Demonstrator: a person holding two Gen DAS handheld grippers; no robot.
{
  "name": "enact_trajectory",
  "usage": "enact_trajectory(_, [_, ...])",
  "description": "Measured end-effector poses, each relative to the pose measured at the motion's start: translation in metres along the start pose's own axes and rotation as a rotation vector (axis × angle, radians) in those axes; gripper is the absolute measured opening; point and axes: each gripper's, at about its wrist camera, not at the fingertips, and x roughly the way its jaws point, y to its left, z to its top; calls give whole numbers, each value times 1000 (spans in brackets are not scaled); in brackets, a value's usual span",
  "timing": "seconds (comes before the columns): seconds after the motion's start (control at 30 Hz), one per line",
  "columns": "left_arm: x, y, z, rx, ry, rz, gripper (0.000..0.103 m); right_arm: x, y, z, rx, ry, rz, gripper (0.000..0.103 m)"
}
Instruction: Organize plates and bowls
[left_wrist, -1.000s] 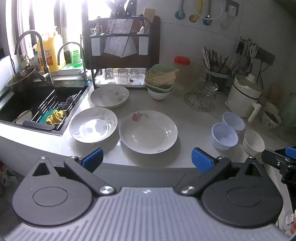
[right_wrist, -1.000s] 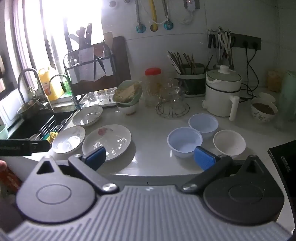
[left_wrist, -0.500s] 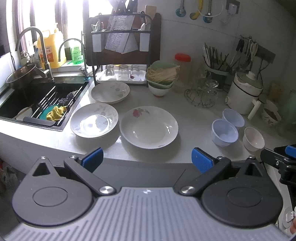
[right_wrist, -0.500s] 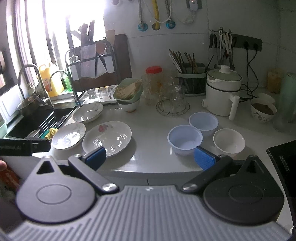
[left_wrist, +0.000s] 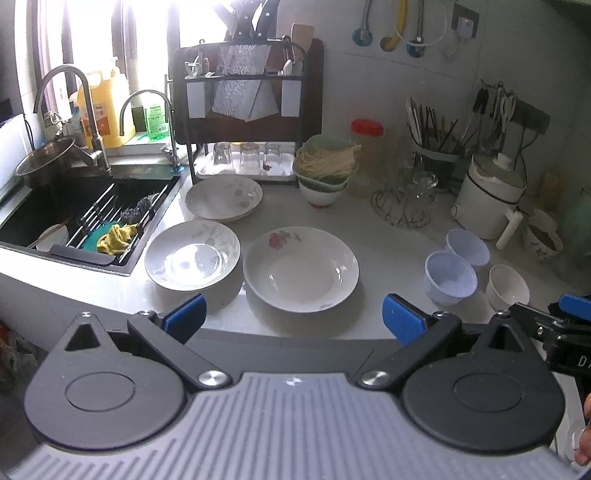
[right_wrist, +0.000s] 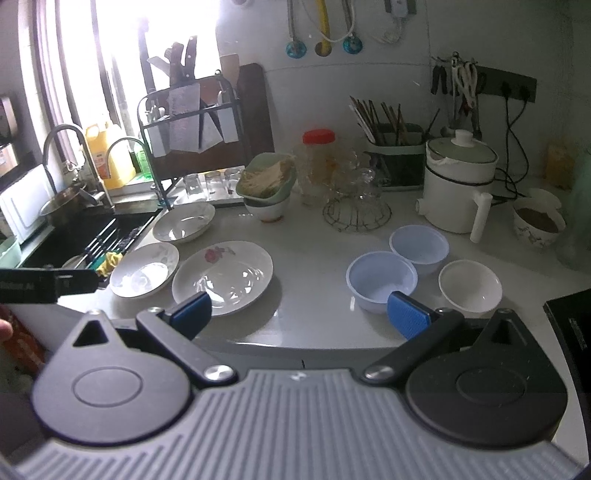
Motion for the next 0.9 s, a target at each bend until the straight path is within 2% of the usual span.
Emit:
enact_trajectory(0.73, [-1,-3,-1,-33,23,-86,103,-7,0,2,12,-20,-4,103])
enact_trajectory(0.9, [0,-5,-3,-22,20,-57,103,-6,-1,1,21,-13,-2,103])
